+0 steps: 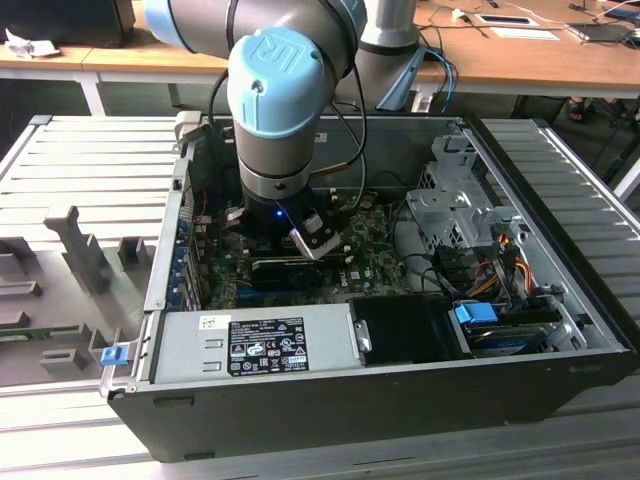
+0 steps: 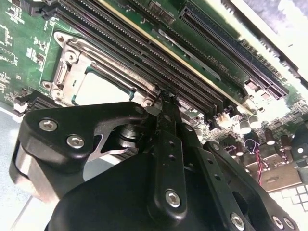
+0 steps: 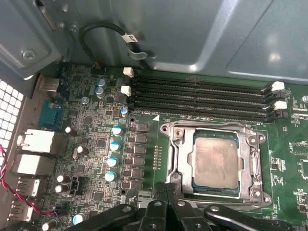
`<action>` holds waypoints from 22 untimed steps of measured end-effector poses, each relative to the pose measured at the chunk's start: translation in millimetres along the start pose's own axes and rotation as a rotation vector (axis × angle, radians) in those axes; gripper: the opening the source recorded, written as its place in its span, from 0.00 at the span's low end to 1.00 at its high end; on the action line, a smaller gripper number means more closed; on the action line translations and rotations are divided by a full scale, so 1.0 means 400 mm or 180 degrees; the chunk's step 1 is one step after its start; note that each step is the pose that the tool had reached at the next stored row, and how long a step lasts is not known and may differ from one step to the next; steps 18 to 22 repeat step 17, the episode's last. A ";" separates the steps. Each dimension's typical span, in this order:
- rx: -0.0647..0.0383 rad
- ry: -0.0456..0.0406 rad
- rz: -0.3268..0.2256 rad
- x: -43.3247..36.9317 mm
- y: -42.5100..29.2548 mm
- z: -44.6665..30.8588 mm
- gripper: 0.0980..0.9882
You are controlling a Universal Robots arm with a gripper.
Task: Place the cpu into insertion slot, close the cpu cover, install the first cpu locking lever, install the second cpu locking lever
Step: 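Install the second cpu locking lever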
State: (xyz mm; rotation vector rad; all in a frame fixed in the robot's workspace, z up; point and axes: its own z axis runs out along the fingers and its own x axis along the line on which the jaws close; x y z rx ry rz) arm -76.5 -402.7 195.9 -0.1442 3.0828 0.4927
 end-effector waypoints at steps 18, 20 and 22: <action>-0.0033 0.0002 -0.0013 0.002 0.048 -0.145 0.01; -0.0033 0.0002 -0.0013 0.002 0.048 -0.145 0.01; -0.0033 0.0002 -0.0013 0.002 0.048 -0.145 0.01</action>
